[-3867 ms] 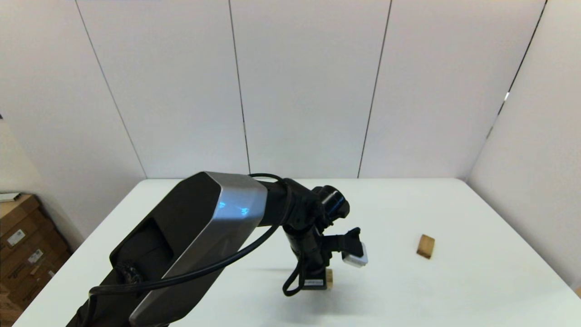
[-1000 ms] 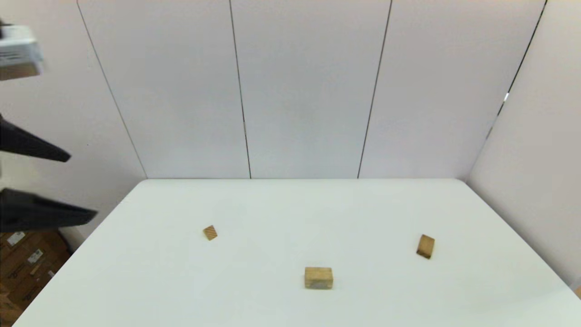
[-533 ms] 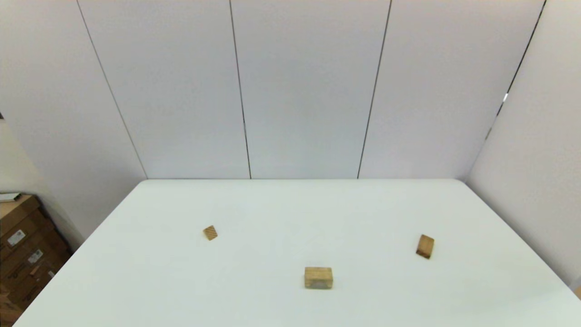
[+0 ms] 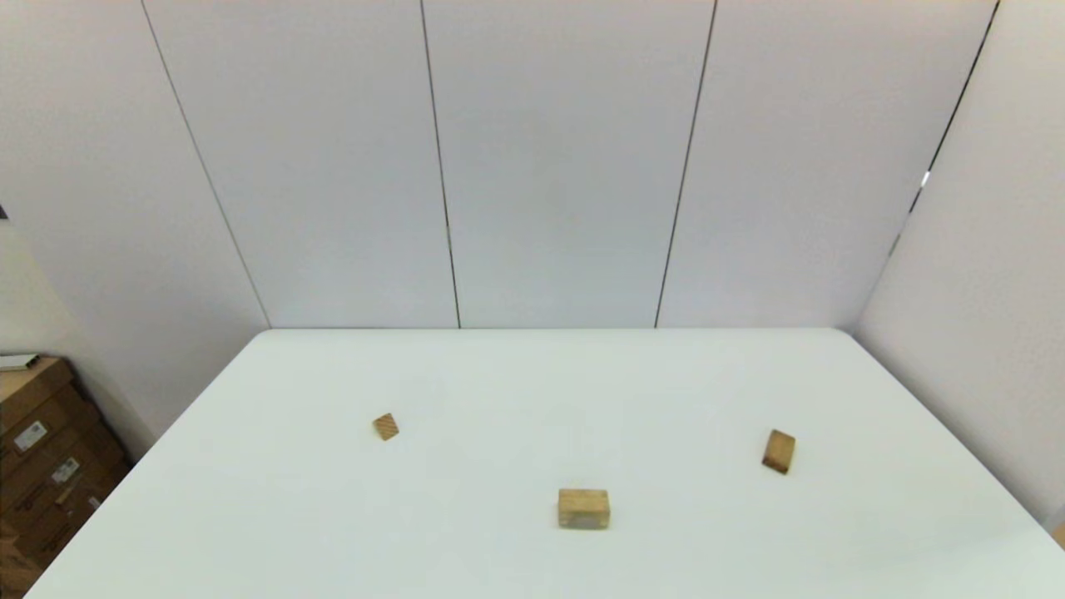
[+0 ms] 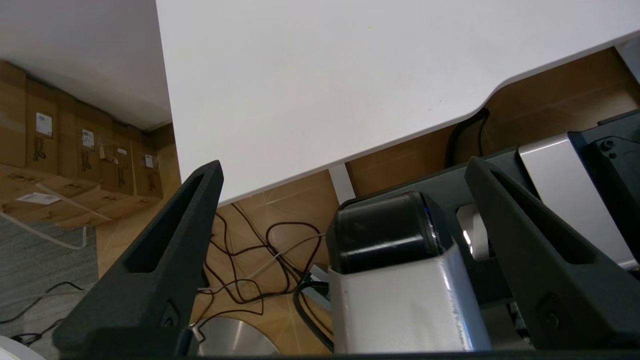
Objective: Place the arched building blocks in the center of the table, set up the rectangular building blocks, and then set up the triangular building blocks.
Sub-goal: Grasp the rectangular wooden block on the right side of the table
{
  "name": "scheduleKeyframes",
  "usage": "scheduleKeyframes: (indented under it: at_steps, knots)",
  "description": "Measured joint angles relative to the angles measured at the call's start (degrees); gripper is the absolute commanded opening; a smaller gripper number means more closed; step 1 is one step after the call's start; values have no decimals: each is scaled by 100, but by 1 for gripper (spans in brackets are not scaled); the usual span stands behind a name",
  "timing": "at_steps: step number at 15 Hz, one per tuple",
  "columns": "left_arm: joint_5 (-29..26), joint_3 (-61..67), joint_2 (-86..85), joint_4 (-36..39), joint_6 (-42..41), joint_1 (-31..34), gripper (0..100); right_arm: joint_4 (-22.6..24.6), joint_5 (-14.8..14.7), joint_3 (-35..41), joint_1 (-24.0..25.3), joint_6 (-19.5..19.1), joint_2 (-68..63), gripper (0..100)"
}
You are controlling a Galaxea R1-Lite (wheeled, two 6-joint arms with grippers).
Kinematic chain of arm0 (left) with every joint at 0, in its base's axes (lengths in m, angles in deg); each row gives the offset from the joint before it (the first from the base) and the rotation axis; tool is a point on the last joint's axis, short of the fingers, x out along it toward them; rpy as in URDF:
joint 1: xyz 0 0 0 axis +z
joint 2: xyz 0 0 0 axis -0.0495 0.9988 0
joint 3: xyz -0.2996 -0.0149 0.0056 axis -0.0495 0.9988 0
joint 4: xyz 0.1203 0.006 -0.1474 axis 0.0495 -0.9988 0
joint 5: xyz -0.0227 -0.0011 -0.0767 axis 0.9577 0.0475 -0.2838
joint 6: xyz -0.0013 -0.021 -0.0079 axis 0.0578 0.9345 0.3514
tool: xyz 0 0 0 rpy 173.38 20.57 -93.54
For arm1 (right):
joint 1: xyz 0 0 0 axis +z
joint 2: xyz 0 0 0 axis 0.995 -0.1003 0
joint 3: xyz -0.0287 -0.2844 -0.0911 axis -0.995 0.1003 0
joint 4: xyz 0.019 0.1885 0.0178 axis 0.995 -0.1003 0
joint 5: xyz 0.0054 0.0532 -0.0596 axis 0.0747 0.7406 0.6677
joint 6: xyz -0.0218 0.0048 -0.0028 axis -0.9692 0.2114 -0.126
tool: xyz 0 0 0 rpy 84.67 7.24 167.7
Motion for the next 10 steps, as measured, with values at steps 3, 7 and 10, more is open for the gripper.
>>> scheduleKeyframes:
  at_steps: [3, 7, 10]
  knots:
    - [-88, 256, -507, -9, -286, 368, 100, 0, 1, 0, 0, 5, 0, 100]
    - [-271, 606, -933, 5, -226, 480, 100, 0, -2, 0, 0, 0, 0, 100]
    - [-286, 873, -1092, 193, -18, 467, 100, 0, 0, 0, 0, 0, 0, 100]
